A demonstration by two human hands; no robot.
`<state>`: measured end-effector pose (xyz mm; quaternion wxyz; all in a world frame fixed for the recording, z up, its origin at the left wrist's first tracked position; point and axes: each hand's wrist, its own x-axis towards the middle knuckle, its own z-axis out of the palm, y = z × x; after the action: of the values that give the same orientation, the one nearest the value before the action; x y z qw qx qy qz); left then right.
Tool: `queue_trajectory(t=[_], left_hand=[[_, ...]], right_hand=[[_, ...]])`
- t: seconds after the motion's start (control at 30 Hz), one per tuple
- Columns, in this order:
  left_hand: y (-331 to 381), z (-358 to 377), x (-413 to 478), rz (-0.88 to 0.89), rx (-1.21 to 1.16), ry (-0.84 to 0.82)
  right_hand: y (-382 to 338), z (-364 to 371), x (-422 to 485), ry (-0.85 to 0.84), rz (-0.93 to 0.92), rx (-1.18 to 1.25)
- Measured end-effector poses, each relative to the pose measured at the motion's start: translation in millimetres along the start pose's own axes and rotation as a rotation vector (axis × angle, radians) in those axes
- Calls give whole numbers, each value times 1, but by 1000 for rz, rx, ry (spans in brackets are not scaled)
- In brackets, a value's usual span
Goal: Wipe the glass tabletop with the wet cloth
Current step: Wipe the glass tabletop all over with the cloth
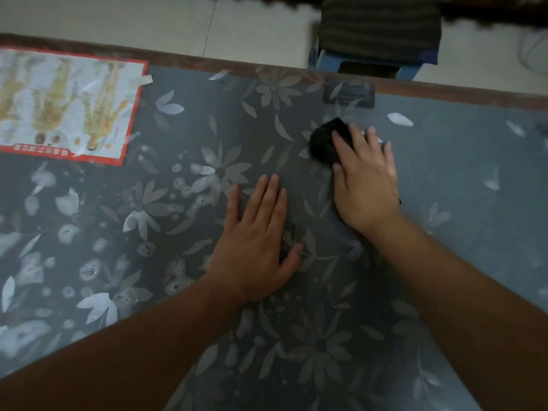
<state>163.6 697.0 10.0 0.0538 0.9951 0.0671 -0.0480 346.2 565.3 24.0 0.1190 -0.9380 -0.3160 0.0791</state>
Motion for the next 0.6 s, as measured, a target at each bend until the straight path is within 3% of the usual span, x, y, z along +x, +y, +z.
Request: queue_trajectory(t=[0.07, 0.23, 0.3, 0.47, 0.6], left_hand=[[0, -1, 0, -8, -11, -7], [0, -4, -1, 4, -59, 3], [0, -3, -1, -4, -75, 12], [0, -1, 0, 14, -90, 39], [0, -5, -2, 19, -153, 15]], right_hand=[[-2, 5, -20, 11, -39, 2], [4, 12, -164, -109, -175, -82], [9, 8, -149, -117, -218, -72], [-14, 12, -80, 31, 57, -1], [-33, 25, -187, -63, -52, -64]])
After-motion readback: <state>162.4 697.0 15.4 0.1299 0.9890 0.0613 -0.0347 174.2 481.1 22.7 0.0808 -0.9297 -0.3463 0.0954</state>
